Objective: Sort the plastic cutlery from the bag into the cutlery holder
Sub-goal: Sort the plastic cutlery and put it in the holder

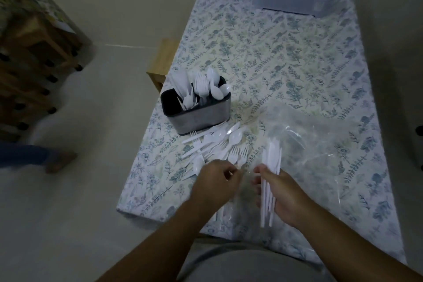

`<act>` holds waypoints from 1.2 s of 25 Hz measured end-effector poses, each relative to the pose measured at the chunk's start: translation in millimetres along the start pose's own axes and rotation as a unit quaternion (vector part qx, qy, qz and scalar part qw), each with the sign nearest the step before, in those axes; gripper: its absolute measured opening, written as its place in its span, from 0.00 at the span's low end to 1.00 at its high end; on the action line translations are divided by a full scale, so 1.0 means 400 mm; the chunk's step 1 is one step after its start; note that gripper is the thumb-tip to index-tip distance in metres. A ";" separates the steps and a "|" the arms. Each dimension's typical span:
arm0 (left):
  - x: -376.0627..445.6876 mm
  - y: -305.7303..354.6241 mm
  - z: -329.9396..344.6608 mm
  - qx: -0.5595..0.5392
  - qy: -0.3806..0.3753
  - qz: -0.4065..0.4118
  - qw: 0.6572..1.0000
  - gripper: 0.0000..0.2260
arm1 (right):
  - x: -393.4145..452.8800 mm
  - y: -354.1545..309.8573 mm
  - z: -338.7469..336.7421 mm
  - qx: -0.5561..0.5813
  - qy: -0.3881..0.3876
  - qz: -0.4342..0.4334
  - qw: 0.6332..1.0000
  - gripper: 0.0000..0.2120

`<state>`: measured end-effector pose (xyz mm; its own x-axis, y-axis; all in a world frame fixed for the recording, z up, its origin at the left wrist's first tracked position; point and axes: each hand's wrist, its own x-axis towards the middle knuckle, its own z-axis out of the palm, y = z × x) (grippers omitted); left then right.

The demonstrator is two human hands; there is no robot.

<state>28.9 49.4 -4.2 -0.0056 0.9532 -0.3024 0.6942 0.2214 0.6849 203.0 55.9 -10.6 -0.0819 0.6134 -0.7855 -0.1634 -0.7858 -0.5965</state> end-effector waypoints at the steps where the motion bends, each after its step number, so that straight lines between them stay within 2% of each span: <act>1: 0.009 -0.030 -0.017 0.016 0.042 -0.021 0.999 0.05 | 0.003 0.002 -0.002 0.001 0.019 0.004 1.000 0.15; 3: 0.032 -0.086 -0.044 0.039 0.098 -0.066 0.992 0.05 | 0.002 0.002 -0.004 -0.014 0.037 0.009 0.999 0.13; 4: 0.045 -0.100 -0.049 0.057 0.100 -0.079 0.990 0.07 | -0.002 0.003 -0.004 -0.027 0.039 0.005 0.999 0.12; 7: 0.075 -0.100 -0.039 0.137 0.055 -0.084 0.985 0.13 | -0.014 0.019 0.000 -0.067 0.047 -0.014 0.997 0.11; 9: 0.087 -0.088 -0.023 0.179 0.040 -0.064 0.981 0.12 | -0.021 0.028 0.000 -0.072 0.053 -0.022 0.996 0.10; 12: 0.082 -0.068 0.009 0.165 0.008 -0.007 0.986 0.11 | -0.023 0.029 -0.008 -0.060 0.077 -0.027 0.995 0.10; 14: 0.061 -0.054 0.026 0.130 -0.009 0.029 0.991 0.11 | -0.028 0.027 -0.010 -0.007 0.089 -0.007 0.996 0.10; 18: 0.061 -0.100 -0.019 0.044 0.075 -0.024 0.996 0.06 | -0.042 0.029 -0.016 -0.011 0.084 0.009 0.996 0.16; 20: 0.080 -0.132 -0.063 0.042 0.121 -0.057 0.990 0.03 | -0.039 0.039 -0.019 -0.019 0.083 -0.002 0.996 0.14; 22: 0.106 -0.148 -0.087 0.075 0.147 -0.048 0.985 0.08 | -0.033 0.047 -0.016 -0.026 0.087 -0.006 0.996 0.11; 26: 0.165 -0.148 -0.092 0.131 0.118 -0.059 0.983 0.09 | -0.032 0.053 -0.006 -0.014 0.080 0.005 0.997 0.08; 30: 0.171 -0.115 -0.079 0.098 0.092 -0.046 0.990 0.10 | -0.034 0.047 -0.012 -0.017 0.073 -0.002 0.997 0.07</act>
<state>-26.1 111.0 -35.6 -0.1937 0.9564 -0.2187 0.8106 0.2816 0.5135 206.0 32.3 -11.8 0.0638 0.5996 -0.7978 -0.1294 -0.7877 -0.6023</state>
